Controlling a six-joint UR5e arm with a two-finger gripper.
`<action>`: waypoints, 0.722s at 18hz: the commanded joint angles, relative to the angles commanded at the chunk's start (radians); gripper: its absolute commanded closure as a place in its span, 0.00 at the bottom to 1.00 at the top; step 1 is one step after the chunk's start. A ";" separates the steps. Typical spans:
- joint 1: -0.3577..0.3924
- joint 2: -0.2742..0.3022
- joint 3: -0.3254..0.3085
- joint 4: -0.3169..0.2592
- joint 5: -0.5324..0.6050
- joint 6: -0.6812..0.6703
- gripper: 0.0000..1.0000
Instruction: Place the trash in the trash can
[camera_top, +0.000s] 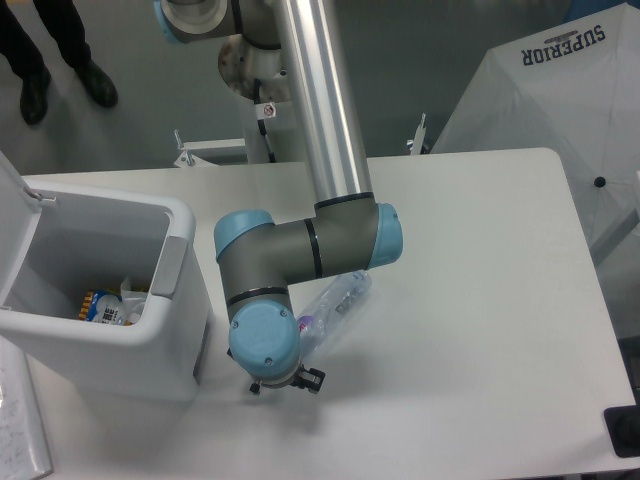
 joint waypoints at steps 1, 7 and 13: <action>0.000 0.000 0.000 0.000 0.000 0.000 0.56; 0.000 0.002 0.002 0.002 0.002 0.000 0.87; 0.002 0.015 0.006 -0.002 0.002 0.005 0.91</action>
